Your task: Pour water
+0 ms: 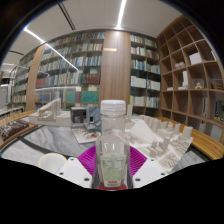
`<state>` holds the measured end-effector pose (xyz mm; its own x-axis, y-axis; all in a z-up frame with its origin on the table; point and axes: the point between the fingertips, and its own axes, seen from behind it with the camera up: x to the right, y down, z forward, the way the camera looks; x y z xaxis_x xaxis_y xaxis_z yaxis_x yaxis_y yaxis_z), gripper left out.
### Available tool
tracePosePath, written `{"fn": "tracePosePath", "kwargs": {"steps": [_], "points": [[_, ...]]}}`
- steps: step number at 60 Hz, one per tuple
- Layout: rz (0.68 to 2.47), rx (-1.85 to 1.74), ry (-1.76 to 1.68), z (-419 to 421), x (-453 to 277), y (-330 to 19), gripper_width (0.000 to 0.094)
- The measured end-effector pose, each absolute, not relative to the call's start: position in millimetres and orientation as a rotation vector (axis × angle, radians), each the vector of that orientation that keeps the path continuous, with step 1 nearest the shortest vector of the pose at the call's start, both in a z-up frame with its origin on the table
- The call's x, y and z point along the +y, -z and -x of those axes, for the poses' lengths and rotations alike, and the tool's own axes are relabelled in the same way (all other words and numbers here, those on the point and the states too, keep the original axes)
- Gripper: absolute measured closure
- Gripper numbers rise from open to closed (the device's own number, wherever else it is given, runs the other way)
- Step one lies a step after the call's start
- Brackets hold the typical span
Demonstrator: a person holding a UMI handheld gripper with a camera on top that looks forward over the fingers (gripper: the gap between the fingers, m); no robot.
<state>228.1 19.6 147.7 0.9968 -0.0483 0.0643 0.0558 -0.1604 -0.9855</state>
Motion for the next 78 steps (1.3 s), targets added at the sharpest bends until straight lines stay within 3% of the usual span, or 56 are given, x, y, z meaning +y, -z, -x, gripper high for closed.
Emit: {"fn": "tracePosePath", "kwargs": {"steps": [7,16,22,26,29,48,61,78], "points": [[1.854,0.003,0.059,-233.0,14.8,-82.0,0.0532],[1.798,0.028,0.052,-234.4,13.4,-84.6,0.0492],[1.851,0.049,0.062,-234.6,11.6,-83.8,0.0331],[1.881,0.071,0.087,-239.3,-0.1,-90.7,0.0062],[1.877,0.089,0.106,-238.8,-13.2,-103.6,0.01],[1.934,0.114,0.137,-193.9,-182.5,-161.4,0.0075],[1.951,0.096,0.125,-153.5,-290.3,-174.8,0.0078],[1.93,0.091,0.138,-133.3,-354.9,-183.7,0.0078]]}}
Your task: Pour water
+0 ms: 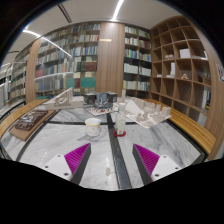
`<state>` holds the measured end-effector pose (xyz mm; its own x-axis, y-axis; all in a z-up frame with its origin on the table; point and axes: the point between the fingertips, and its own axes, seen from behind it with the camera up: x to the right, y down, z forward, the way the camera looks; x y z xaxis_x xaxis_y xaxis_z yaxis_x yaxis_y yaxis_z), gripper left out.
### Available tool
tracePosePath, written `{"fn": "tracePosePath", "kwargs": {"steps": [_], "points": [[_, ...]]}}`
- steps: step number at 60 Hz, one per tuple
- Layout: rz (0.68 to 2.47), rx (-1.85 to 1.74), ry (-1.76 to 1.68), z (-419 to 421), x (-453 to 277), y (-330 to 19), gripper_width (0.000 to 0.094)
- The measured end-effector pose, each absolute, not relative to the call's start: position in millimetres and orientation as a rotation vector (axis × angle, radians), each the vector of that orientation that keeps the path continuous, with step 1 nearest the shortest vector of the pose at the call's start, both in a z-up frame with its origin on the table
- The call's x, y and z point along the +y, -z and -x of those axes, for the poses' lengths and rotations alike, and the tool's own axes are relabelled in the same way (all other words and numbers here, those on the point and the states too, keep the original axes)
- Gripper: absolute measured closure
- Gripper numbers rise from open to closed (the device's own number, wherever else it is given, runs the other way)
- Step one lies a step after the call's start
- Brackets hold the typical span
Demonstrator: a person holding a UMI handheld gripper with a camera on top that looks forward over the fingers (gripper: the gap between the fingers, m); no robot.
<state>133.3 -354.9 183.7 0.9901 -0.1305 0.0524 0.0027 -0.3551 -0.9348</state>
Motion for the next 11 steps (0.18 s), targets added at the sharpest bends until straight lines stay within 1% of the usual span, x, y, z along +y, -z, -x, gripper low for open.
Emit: {"fn": "tracePosePath", "kwargs": {"steps": [11], "points": [[1.919,0.112,0.141,-133.0,-361.7,-184.1,0.0077]]}}
